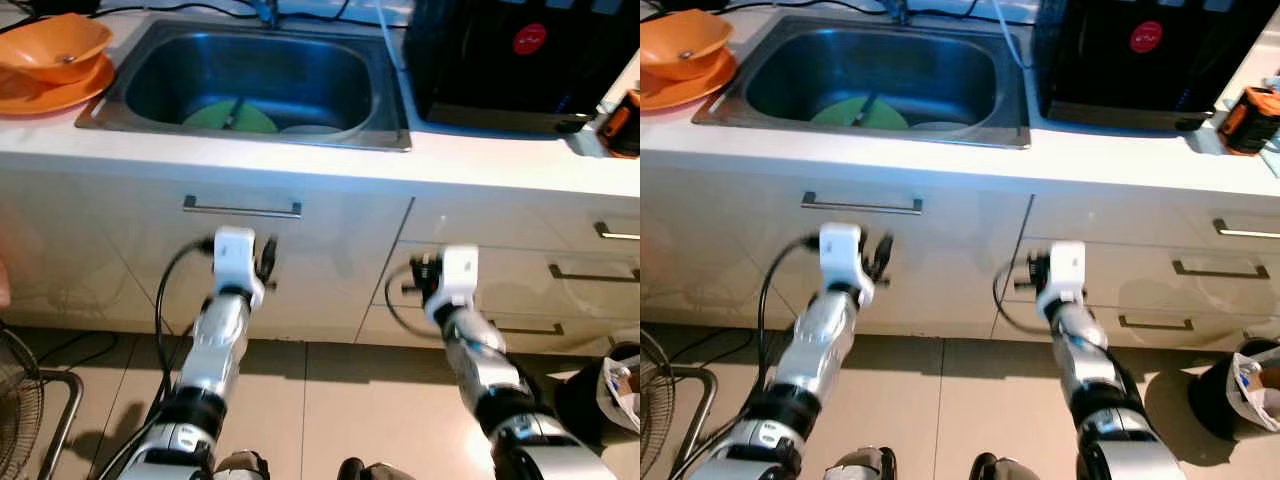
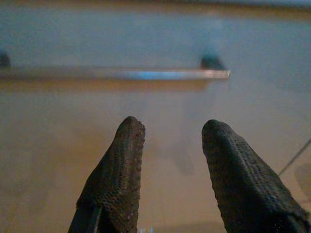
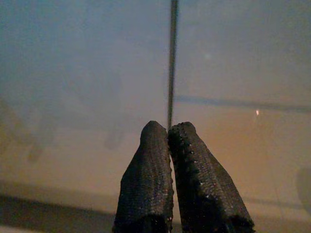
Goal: Kitchen organization
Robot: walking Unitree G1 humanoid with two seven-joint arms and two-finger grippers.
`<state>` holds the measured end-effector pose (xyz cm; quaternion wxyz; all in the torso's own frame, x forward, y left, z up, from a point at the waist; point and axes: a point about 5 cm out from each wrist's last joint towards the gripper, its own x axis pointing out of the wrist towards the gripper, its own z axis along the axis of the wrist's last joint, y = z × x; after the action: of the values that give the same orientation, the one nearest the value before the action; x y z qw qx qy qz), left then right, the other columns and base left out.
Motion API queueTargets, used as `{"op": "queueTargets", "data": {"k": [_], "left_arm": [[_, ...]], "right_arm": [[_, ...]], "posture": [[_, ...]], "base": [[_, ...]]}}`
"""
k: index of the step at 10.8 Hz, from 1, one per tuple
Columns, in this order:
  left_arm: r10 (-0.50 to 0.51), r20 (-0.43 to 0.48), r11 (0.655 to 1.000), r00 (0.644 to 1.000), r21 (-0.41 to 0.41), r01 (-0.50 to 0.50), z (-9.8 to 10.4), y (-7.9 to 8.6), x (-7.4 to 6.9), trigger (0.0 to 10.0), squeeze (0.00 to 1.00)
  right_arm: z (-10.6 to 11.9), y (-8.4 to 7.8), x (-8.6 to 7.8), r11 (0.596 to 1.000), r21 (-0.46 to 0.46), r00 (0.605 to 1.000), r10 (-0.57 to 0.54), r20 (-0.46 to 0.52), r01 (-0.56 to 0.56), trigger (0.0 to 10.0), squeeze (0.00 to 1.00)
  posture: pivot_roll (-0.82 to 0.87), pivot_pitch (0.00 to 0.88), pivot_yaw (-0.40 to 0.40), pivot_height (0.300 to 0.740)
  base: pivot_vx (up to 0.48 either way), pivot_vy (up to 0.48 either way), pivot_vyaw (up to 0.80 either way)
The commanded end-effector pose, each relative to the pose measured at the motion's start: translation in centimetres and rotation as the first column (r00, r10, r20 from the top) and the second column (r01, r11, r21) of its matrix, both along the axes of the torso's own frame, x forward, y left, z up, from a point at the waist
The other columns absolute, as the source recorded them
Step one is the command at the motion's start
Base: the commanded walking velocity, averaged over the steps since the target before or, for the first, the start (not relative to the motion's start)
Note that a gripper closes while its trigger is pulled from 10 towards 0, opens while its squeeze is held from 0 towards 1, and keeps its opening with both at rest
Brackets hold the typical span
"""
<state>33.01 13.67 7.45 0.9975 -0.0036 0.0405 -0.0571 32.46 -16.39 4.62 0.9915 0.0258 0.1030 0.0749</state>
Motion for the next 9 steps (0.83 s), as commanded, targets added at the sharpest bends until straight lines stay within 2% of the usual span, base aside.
{"op": "queueTargets", "data": {"k": [1, 2, 3, 4, 5, 7, 9], "left_arm": [[0.016, -0.029, 1.0, 0.999, 0.027, -0.015, -0.9, 0.4, -0.4, 10.0, 0.0], [0.015, -0.138, 0.993, 0.99, 0.119, 0.002, -3.6, 1.2, -1.6, 10.0, 0.0], [0.015, -0.258, 0.968, 0.966, 0.244, 0.05, -6.4, 2.1, -3.4, 10.0, 0.0], [0.04, -0.325, 0.971, 0.945, 0.237, 0.04, -7.9, 2.8, -4.7, 10.0, 0.0], [0.073, -0.393, 0.972, 0.917, 0.235, 0.024, -9.5, 3.5, -6.2, 10.0, 0.0], [0.131, -0.498, 0.974, 0.857, 0.224, -0.019, -11.8, 4.5, -8.9, 10.0, 0.0], [0.171, -0.615, 0.973, 0.77, 0.228, -0.034, -14.2, 5.2, -12.4, 10.0, 0.0]], "right_arm": [[-0.7, -0.5, -0.5, 1.0, -0.021, 1.0, 0.003, -0.027, -0.003, 10.0, 0.0], [-2.1, -0.9, -1.4, 0.999, -0.038, 0.996, -0.004, -0.092, 0.0, 10.0, 0.0], [-3.5, -1.2, -2.5, 0.999, -0.054, 0.988, -0.001, -0.154, -0.008, 10.0, 0.0], [-4.6, -1.5, -3.5, 0.998, -0.066, 0.977, 0.0, -0.213, -0.015, 10.0, 0.0], [-6.3, -2.0, -5.1, 0.995, -0.1, 0.953, -0.002, -0.303, -0.03, 10.0, 0.0], [-8.8, -2.3, -8.0, 0.992, -0.11, 0.903, 0.01, -0.429, -0.063, 10.0, 0.0], [-10.9, -2.9, -11.0, 0.993, -0.112, 0.842, -0.025, -0.539, -0.043, 10.0, 0.0]], "posture": [[0.06, 0.133, -0.063, 0.74], [0.06, 0.134, -0.062, 0.74], [0.05, 0.136, -0.062, 0.74], [0.05, 0.14, -0.065, 0.74], [0.06, 0.143, -0.067, 0.74], [0.06, 0.148, -0.071, 0.74], [0.05, 0.153, -0.073, 0.74]], "base": [[0.0, 0.0, 0.0], [0.0, 0.0, 0.0], [0.0, 0.0, 0.0], [0.0, 0.0, 0.0], [0.0, 0.0, 0.0], [0.0, 0.0, 0.0], [0.0, 0.0, 0.0]]}}
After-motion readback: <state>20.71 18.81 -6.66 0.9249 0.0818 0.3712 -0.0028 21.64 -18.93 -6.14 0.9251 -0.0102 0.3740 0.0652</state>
